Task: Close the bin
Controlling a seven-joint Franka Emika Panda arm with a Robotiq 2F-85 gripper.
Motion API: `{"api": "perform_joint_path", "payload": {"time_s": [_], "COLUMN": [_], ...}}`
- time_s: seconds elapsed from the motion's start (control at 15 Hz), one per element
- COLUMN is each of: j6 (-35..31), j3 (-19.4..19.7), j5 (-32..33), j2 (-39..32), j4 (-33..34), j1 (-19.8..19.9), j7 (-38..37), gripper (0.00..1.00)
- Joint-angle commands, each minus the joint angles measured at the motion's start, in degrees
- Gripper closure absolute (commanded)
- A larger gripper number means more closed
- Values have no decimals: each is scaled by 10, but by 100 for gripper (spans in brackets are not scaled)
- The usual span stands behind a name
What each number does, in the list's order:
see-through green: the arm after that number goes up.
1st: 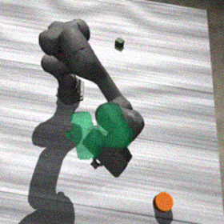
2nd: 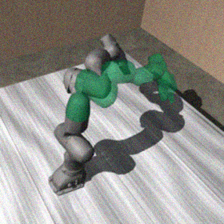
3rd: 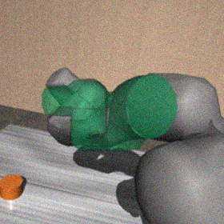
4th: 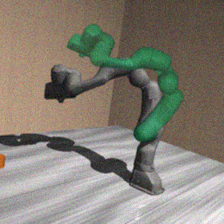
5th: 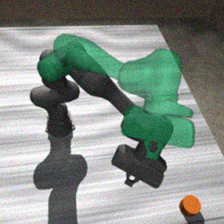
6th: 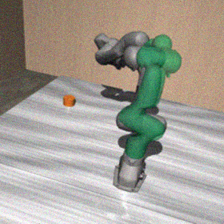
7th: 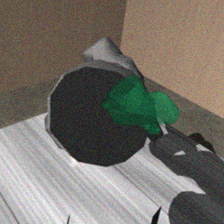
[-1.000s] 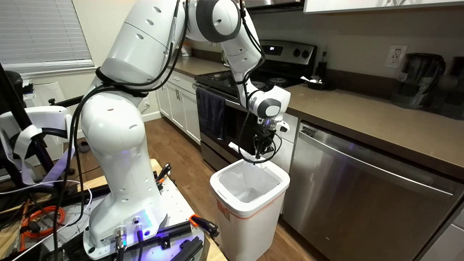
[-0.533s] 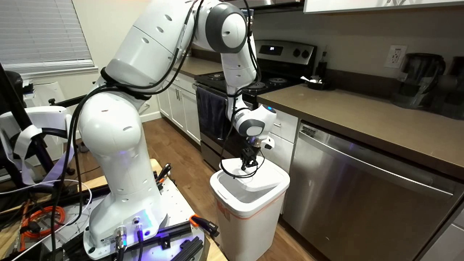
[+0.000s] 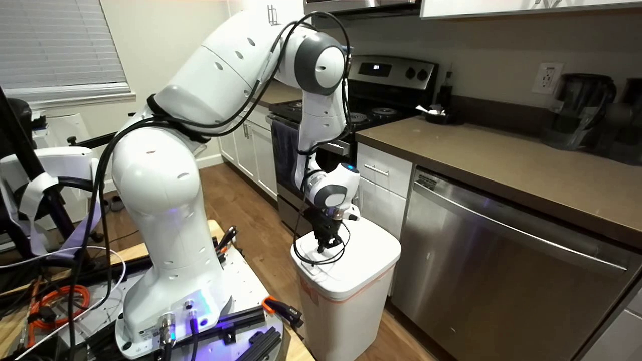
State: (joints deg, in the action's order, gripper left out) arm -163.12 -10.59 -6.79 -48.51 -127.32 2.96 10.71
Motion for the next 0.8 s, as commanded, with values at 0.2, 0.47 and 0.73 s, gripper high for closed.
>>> {"api": "perform_joint_path", "payload": {"time_s": [0.2, 0.47, 0.73], "j6": [65, 232, 378], "j3": [19, 12, 22], "j5": [58, 44, 40], "j2": [32, 68, 100], "j4": [11, 57, 111], "j1": [-45, -45, -51], "j7": [-14, -21, -36], "gripper": [95, 95, 95]}}
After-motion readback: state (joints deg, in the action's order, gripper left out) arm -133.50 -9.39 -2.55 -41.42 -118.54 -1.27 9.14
